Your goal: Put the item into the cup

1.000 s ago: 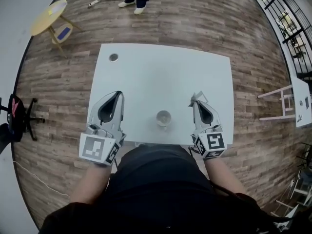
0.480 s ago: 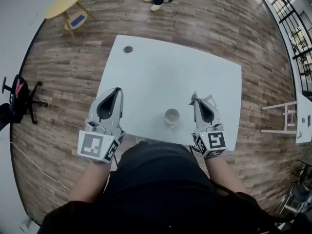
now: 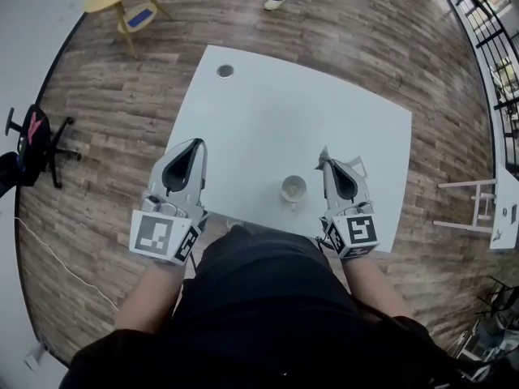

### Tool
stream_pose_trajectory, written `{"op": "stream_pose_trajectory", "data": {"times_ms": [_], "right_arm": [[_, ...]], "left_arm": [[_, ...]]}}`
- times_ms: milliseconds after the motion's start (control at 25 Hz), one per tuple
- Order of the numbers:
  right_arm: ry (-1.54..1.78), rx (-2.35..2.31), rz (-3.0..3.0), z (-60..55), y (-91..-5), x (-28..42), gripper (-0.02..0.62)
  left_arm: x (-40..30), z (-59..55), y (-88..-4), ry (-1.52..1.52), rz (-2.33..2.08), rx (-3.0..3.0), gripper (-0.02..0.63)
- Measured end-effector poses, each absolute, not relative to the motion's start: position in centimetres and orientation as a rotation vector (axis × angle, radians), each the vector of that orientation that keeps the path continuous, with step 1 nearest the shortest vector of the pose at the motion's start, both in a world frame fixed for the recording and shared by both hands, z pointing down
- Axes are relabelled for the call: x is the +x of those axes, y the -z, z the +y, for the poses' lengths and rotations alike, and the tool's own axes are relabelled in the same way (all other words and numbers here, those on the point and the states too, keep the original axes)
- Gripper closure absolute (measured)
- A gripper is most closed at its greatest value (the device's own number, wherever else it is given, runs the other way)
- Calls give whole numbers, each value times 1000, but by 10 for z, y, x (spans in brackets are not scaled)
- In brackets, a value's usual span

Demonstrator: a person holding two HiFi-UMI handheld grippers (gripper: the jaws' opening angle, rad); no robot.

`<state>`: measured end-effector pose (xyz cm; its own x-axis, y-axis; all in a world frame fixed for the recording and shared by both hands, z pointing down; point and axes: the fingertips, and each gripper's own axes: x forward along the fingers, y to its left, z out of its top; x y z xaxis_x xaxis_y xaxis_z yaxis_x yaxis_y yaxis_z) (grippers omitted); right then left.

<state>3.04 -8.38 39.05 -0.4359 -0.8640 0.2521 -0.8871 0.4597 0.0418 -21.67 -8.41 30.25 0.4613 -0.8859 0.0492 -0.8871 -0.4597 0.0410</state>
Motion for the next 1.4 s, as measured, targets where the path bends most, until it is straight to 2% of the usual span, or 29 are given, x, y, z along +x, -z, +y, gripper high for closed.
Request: {"op": "stream_pose_trajectory", "data": {"times_ms": [1400], "right_arm": [[-318, 1479, -2438, -57, -429, 13, 591]], "left_arm": [[-207, -83, -332, -160, -1456, 2627, 607]]}}
